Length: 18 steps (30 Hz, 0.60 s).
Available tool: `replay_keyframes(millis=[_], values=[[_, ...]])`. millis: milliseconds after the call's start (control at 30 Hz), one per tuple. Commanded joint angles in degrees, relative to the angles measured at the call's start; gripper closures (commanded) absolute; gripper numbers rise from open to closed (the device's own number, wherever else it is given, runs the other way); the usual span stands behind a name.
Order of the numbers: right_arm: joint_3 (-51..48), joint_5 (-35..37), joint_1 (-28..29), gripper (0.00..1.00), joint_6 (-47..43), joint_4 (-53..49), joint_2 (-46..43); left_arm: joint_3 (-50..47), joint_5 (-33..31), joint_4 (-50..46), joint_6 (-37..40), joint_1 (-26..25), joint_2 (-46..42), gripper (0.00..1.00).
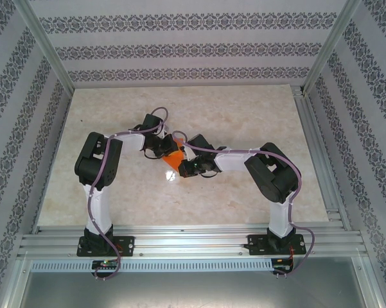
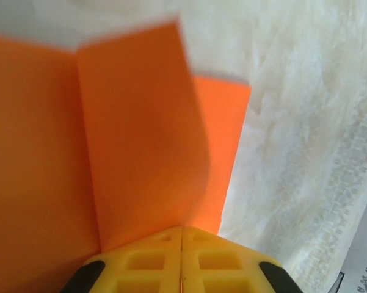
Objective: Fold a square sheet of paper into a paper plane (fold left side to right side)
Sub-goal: Fourth fold the wing at the center of the table.
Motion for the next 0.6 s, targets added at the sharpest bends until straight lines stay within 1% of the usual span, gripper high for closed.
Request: replay_keyframes(millis=[0, 367, 567], values=[[-4.1, 0.2, 1.9, 1.0, -0.7, -14.0, 4.2, 3.5, -12.3, 1.4, 3.5, 5.3, 4.2, 0.9], [-4.0, -0.1, 2.0, 1.0, -0.5, -14.0, 4.1, 11.5, -10.2, -0.8, 5.4, 10.2, 9.6, 0.89], [-3.4, -0.4, 2.0, 1.0, -0.5, -13.9, 3.7, 20.7, -7.4, -5.1, 7.0, 13.0, 12.7, 0.85]])
